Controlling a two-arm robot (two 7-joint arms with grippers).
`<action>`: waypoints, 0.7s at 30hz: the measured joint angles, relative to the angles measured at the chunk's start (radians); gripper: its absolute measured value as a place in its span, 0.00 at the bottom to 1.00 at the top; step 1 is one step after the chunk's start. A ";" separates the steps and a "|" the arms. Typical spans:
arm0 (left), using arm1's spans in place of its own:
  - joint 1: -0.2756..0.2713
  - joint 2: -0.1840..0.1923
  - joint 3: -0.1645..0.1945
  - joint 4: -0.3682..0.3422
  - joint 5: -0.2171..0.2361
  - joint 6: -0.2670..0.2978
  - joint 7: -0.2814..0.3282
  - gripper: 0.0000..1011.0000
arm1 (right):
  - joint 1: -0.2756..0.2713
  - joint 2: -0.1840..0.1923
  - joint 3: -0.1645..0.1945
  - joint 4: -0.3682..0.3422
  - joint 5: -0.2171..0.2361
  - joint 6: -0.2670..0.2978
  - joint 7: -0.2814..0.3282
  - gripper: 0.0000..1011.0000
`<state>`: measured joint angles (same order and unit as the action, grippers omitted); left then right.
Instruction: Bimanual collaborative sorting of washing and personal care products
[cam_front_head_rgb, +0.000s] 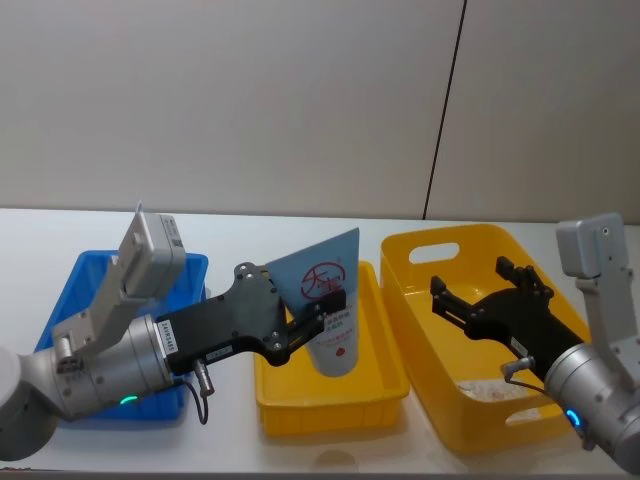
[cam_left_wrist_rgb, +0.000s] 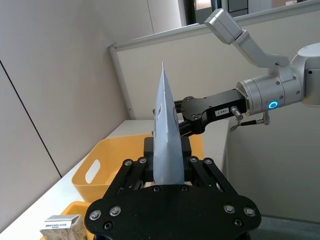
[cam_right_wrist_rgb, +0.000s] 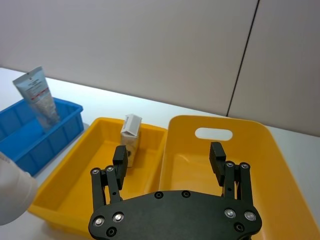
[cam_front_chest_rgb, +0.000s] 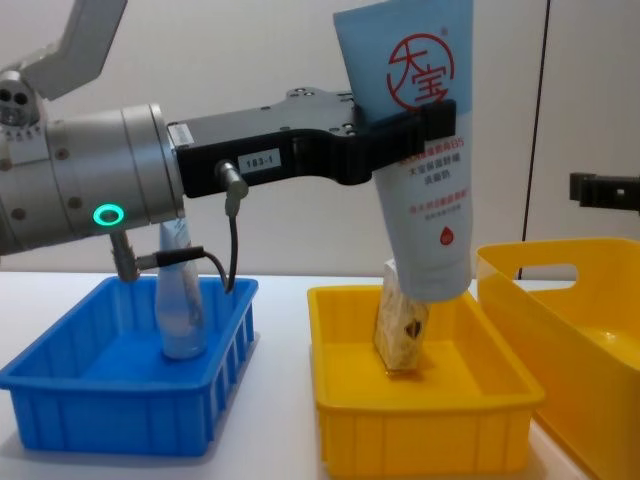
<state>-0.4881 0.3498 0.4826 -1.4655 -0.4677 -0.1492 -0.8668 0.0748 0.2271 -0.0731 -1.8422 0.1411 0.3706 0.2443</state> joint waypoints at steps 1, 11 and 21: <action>0.000 0.000 0.000 0.000 0.001 0.000 0.001 0.26 | 0.001 0.003 0.000 0.001 0.006 0.002 0.009 0.99; -0.001 -0.002 0.002 0.001 0.003 -0.001 0.005 0.26 | 0.032 0.060 0.002 0.019 0.074 0.035 0.126 0.99; -0.002 -0.003 0.003 0.002 0.004 -0.001 0.006 0.26 | 0.075 0.122 -0.004 0.052 0.148 0.068 0.261 0.99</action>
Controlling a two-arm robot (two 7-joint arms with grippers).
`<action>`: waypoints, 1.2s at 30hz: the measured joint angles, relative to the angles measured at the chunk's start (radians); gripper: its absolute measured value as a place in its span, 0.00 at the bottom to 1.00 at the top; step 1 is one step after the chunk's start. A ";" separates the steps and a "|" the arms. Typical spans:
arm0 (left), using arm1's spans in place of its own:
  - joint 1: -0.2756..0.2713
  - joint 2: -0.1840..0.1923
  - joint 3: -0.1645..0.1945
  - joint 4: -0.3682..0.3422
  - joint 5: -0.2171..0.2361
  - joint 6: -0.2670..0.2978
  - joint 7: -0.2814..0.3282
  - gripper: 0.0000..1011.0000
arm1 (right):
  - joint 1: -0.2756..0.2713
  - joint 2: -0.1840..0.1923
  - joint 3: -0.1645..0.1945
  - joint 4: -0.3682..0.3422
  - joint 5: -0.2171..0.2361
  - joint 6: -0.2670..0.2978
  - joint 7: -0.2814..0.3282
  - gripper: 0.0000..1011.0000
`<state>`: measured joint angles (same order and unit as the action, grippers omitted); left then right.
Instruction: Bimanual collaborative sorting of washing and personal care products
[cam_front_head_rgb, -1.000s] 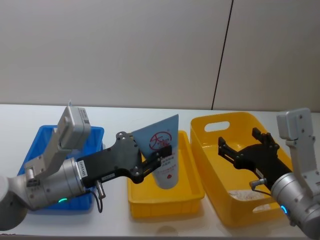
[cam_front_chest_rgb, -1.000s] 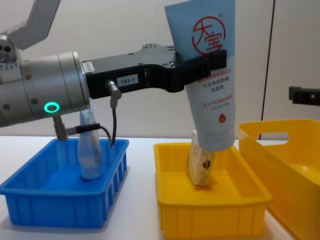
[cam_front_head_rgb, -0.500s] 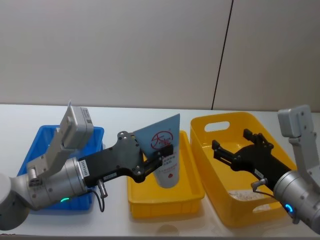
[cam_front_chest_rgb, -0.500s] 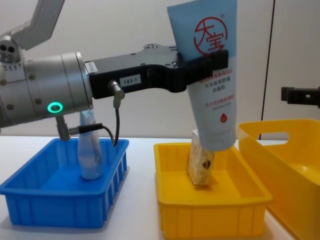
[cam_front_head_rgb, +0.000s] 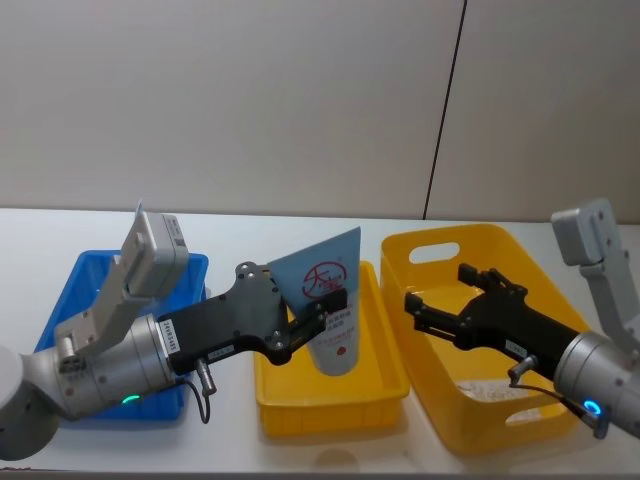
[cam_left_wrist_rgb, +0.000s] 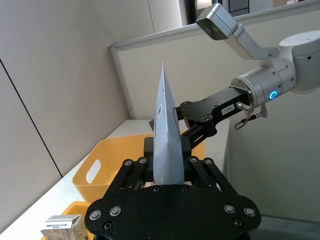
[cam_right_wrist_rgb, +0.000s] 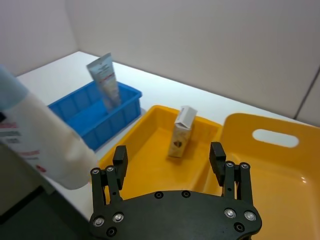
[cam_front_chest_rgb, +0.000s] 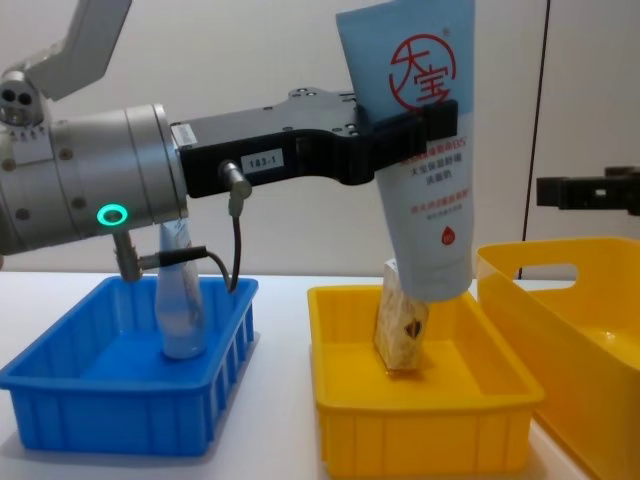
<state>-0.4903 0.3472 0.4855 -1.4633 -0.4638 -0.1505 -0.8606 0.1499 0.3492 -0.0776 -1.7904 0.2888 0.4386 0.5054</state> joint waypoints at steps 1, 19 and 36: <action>0.000 0.000 0.000 0.000 0.000 0.000 0.000 0.26 | 0.006 0.009 -0.002 0.005 0.010 0.003 0.021 0.99; 0.000 -0.001 0.000 0.000 0.000 0.000 0.001 0.26 | 0.078 0.104 -0.030 0.065 0.117 0.025 0.245 0.99; 0.000 -0.001 0.000 0.000 0.000 0.000 0.001 0.26 | 0.105 0.182 -0.046 0.081 0.168 0.035 0.370 0.99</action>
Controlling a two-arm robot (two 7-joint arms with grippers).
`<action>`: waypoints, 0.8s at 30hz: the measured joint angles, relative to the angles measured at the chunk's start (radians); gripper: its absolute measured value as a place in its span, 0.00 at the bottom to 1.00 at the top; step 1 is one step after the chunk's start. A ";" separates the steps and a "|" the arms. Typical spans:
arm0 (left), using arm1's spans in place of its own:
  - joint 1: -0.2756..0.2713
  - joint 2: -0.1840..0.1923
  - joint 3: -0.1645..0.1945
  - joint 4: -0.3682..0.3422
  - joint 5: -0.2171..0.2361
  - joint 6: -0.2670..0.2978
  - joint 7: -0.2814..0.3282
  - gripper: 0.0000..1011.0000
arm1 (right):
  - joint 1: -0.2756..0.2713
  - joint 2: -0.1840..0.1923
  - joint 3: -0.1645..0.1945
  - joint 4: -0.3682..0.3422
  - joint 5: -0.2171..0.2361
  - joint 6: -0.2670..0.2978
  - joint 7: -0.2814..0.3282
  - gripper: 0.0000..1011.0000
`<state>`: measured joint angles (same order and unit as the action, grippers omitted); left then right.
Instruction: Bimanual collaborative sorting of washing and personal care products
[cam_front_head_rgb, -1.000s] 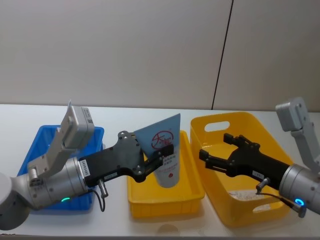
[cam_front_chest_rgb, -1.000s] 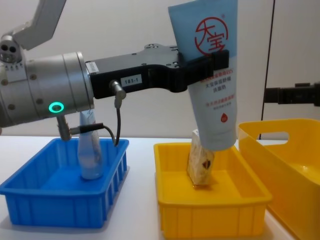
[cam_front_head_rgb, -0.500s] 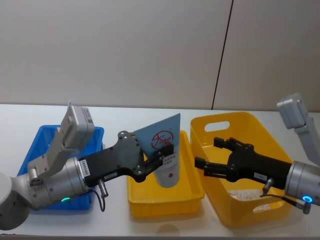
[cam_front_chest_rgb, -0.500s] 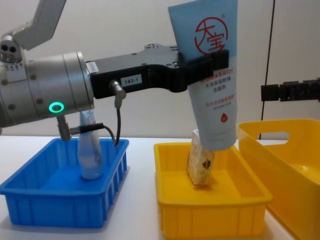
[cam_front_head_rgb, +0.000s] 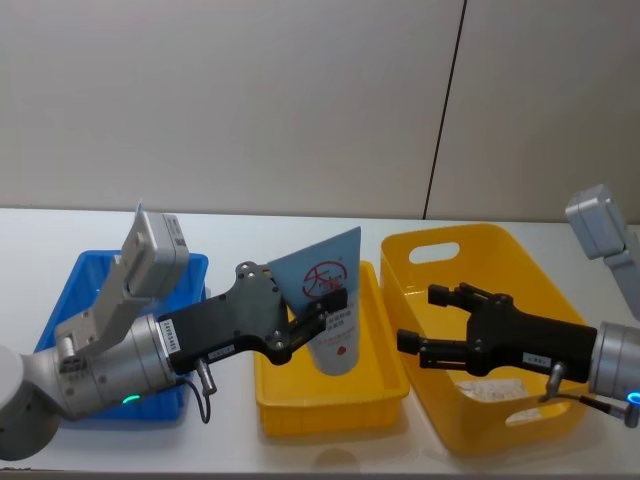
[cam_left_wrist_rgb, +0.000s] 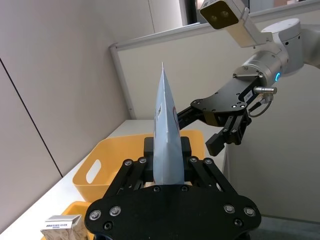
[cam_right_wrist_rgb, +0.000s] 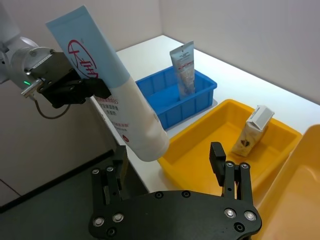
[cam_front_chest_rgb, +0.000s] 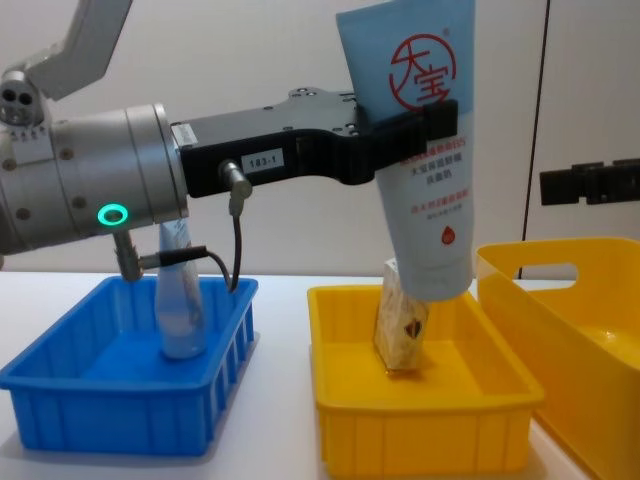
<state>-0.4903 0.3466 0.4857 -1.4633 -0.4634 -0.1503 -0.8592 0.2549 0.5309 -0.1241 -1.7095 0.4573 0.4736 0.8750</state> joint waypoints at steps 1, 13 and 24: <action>0.000 0.000 0.000 0.000 0.000 0.000 0.000 0.26 | 0.004 0.002 -0.002 0.004 0.001 0.000 0.004 0.99; 0.000 0.000 0.000 0.000 0.000 0.000 0.000 0.26 | 0.074 0.021 -0.050 0.079 0.009 -0.011 0.074 0.99; 0.000 0.000 0.000 0.000 0.000 0.000 0.000 0.26 | 0.168 0.026 -0.120 0.173 0.006 -0.028 0.161 0.99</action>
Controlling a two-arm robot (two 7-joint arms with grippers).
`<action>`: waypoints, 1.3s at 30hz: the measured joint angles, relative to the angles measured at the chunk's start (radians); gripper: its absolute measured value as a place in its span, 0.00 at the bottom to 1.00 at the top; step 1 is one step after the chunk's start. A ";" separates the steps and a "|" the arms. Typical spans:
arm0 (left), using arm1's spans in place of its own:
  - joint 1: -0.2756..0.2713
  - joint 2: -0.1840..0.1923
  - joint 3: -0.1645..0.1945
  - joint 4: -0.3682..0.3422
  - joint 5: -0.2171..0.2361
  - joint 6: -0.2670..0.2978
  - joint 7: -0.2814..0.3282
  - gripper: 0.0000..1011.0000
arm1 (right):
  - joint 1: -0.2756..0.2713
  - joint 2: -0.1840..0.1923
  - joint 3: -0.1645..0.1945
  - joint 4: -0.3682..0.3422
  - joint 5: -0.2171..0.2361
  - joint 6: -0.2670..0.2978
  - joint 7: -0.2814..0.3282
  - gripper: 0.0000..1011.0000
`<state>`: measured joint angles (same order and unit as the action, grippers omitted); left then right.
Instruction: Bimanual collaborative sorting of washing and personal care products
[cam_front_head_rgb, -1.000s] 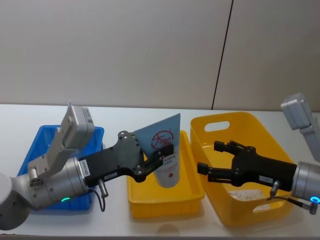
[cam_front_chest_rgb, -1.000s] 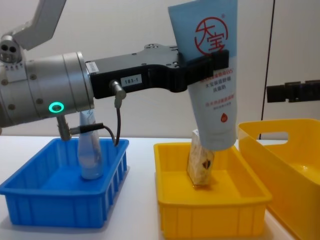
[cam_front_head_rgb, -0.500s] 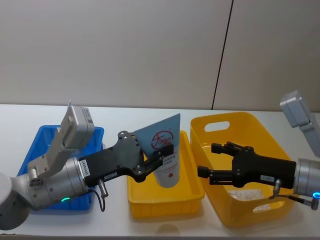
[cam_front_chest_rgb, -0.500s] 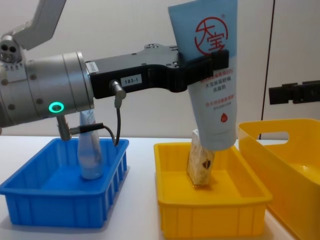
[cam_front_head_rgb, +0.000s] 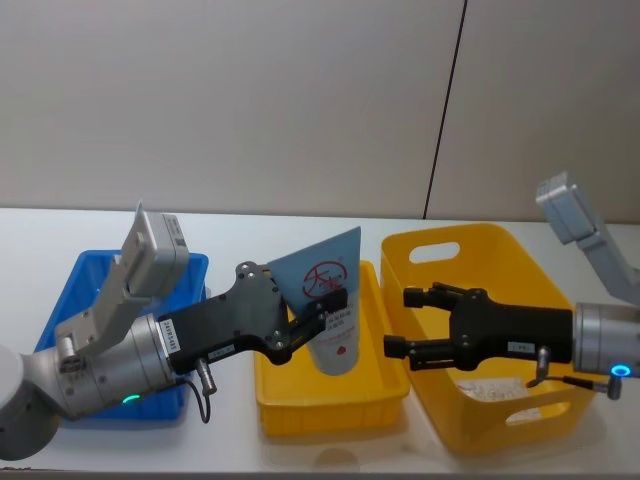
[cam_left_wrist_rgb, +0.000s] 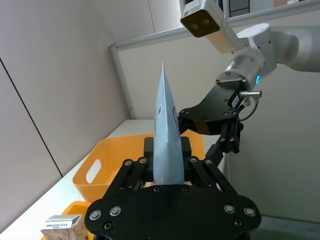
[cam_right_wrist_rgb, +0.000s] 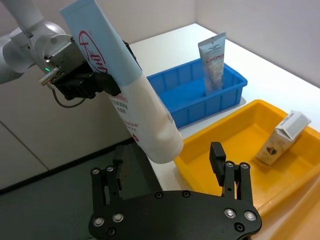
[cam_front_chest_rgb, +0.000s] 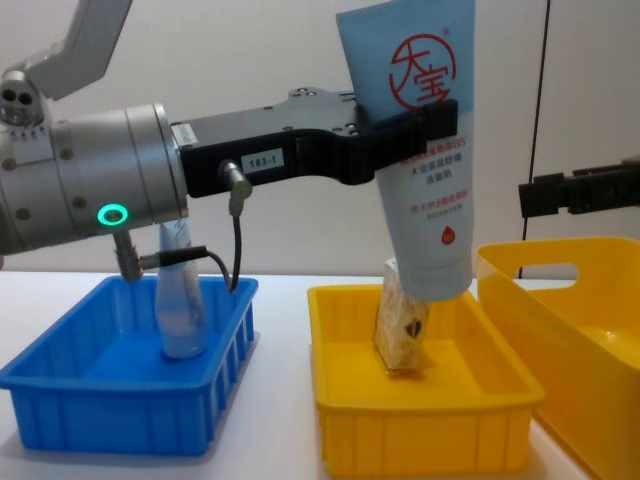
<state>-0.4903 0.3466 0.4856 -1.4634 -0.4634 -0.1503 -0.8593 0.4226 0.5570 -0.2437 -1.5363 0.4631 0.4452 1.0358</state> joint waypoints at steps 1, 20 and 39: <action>0.000 0.000 0.000 0.000 0.000 0.000 0.000 0.26 | 0.006 0.000 -0.005 0.006 -0.001 -0.001 0.003 0.99; 0.000 0.000 0.000 0.000 0.000 0.000 0.000 0.26 | 0.165 -0.026 -0.123 0.154 -0.042 -0.039 0.101 0.99; 0.000 0.000 0.000 0.000 0.000 0.000 0.000 0.26 | 0.283 -0.083 -0.216 0.296 -0.058 -0.083 0.178 0.99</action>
<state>-0.4904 0.3467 0.4856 -1.4634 -0.4634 -0.1503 -0.8591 0.7060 0.4743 -0.4595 -1.2402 0.4052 0.3621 1.2140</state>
